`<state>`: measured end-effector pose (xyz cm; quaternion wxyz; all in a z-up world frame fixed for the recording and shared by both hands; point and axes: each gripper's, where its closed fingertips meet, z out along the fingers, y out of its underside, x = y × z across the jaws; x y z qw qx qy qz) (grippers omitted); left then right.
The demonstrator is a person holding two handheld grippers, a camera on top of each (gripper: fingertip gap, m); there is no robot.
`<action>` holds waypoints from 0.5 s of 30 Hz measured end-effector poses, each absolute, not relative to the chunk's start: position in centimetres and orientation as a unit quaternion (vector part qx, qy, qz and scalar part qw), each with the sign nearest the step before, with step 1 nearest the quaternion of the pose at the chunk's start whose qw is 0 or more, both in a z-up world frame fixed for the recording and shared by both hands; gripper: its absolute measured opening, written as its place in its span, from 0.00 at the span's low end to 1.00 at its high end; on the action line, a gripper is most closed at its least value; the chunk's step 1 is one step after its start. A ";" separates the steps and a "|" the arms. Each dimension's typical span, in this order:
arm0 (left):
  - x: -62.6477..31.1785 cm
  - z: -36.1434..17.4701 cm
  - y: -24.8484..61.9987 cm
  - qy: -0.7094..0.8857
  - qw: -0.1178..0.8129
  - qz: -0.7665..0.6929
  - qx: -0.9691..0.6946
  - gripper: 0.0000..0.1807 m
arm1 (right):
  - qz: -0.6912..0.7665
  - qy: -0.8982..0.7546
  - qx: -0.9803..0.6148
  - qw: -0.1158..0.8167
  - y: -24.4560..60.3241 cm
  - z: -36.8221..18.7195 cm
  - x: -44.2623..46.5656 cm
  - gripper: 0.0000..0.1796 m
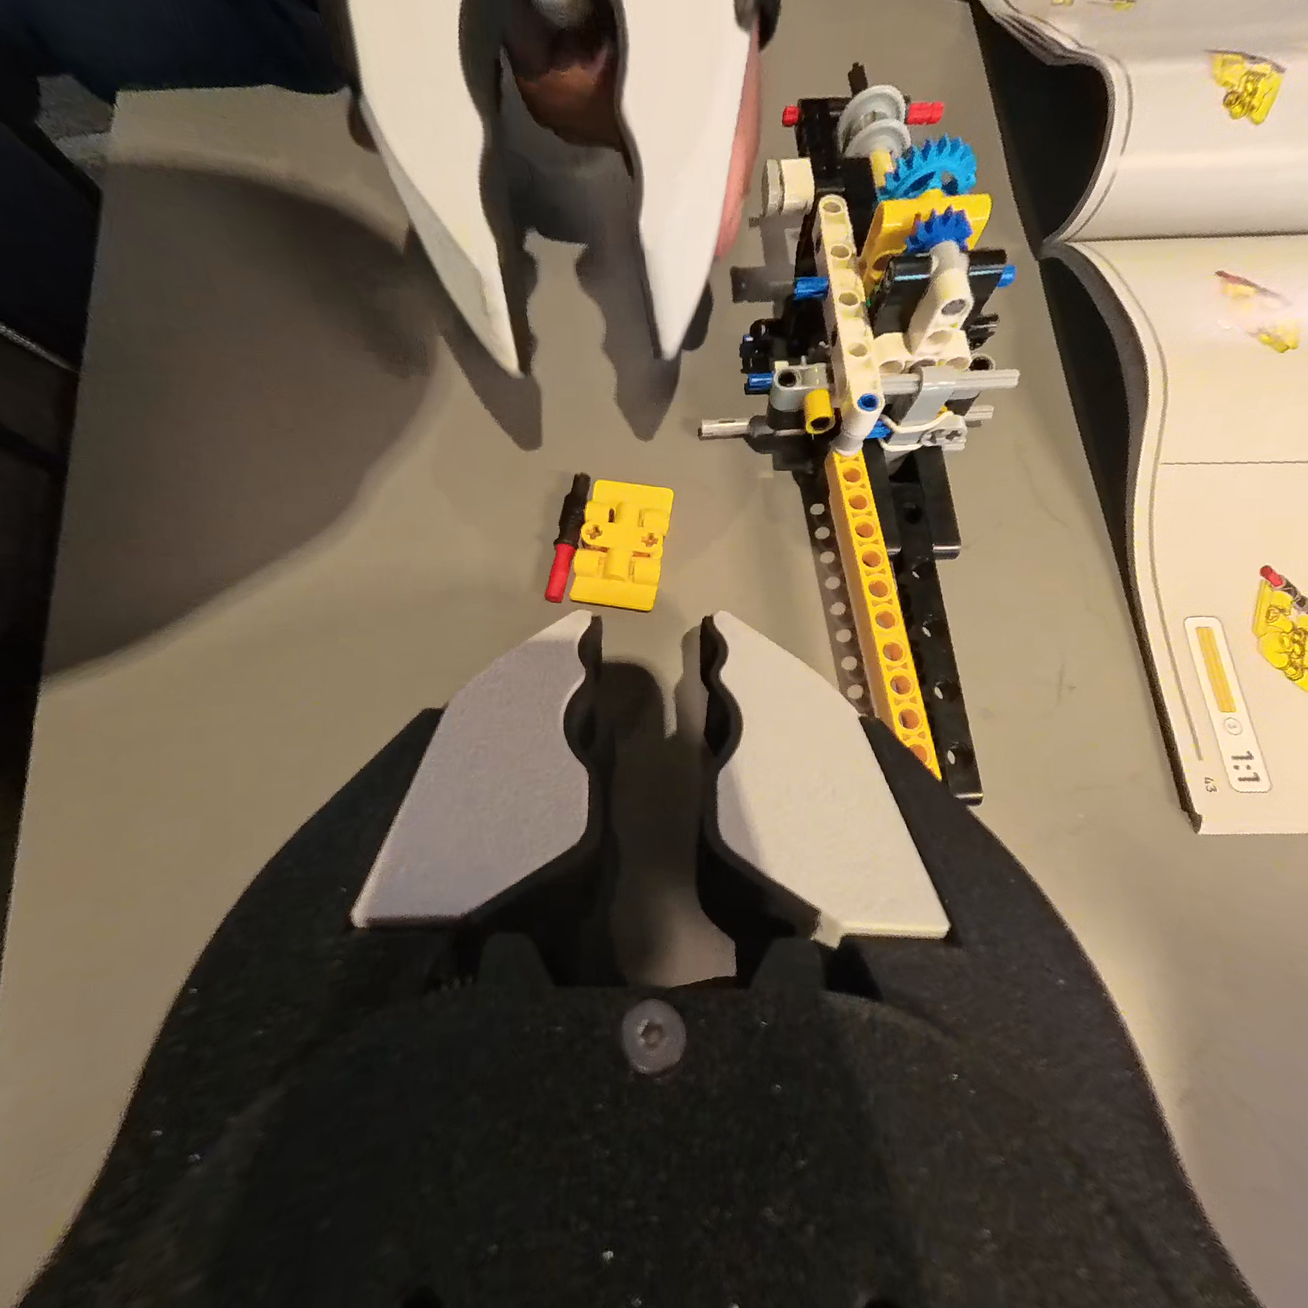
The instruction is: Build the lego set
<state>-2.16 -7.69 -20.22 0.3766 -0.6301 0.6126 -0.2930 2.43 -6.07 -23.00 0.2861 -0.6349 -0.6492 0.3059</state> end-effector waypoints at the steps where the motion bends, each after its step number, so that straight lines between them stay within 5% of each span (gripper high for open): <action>1: -2.0 -20.6 -7.7 0.616 0.373 -0.286 -0.632 0.18 | 0.306 -0.650 -0.635 0.286 -6.1 -23.0 2.4 0.15; 15: -0.4 -23.1 -7.6 0.640 0.353 -0.231 -0.642 0.22 | 0.304 -0.656 -0.629 0.286 -6.2 -23.0 2.4 0.15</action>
